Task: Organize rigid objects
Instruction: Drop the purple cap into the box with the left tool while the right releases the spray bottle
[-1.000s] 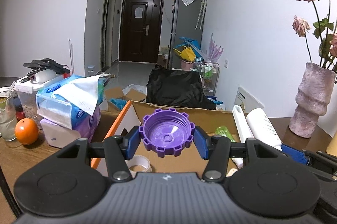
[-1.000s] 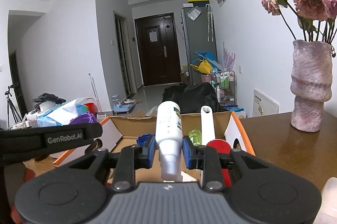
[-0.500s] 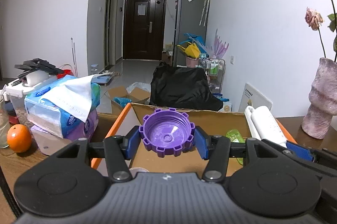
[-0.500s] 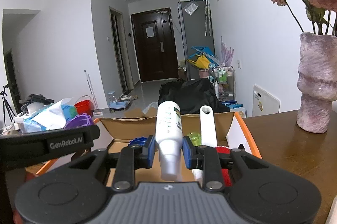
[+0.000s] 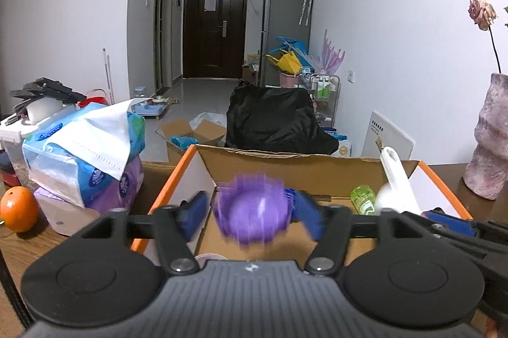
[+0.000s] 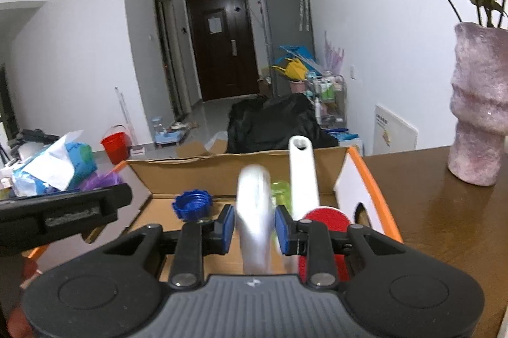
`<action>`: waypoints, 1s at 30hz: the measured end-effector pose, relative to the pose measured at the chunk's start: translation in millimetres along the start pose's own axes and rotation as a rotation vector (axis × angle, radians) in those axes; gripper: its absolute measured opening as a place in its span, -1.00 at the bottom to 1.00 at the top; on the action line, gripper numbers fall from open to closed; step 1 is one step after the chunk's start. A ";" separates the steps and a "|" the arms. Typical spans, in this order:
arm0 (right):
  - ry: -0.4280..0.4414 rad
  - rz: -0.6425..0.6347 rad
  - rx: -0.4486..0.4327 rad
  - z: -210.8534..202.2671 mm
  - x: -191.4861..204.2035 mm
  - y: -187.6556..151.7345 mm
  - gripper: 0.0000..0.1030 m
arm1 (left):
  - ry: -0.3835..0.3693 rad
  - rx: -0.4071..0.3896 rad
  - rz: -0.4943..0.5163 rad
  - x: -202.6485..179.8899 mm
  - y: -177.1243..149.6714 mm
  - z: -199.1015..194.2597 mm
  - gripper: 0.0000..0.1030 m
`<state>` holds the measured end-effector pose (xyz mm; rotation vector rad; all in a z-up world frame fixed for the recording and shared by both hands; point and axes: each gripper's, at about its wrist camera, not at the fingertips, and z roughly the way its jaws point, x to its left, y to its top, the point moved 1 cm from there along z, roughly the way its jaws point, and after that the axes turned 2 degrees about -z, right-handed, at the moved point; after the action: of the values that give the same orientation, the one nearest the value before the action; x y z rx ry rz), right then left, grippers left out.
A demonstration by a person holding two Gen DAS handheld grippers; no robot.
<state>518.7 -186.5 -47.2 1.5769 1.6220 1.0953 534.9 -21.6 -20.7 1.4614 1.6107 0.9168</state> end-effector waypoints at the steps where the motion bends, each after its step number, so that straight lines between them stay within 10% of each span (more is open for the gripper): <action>1: -0.009 0.002 0.005 0.5 -0.9 -0.2 -0.19 | 0.012 -0.007 0.000 -0.1 -0.3 -1.1 0.65; 4: -0.030 0.014 0.006 -0.3 -4.5 -0.5 0.40 | 0.017 0.000 -0.005 0.5 0.4 -1.7 0.88; 10: -0.048 0.034 -0.023 -8.1 -11.5 1.3 0.96 | 0.035 -0.005 -0.007 0.9 0.1 -3.0 1.00; 30: -0.063 -0.005 -0.038 -25.6 -15.9 2.0 1.00 | 0.063 -0.027 -0.016 2.3 -1.7 -17.4 1.00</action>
<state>498.9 -205.9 -35.4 1.5665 1.5537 1.0572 518.5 -19.8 -14.5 1.4114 1.6476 0.9807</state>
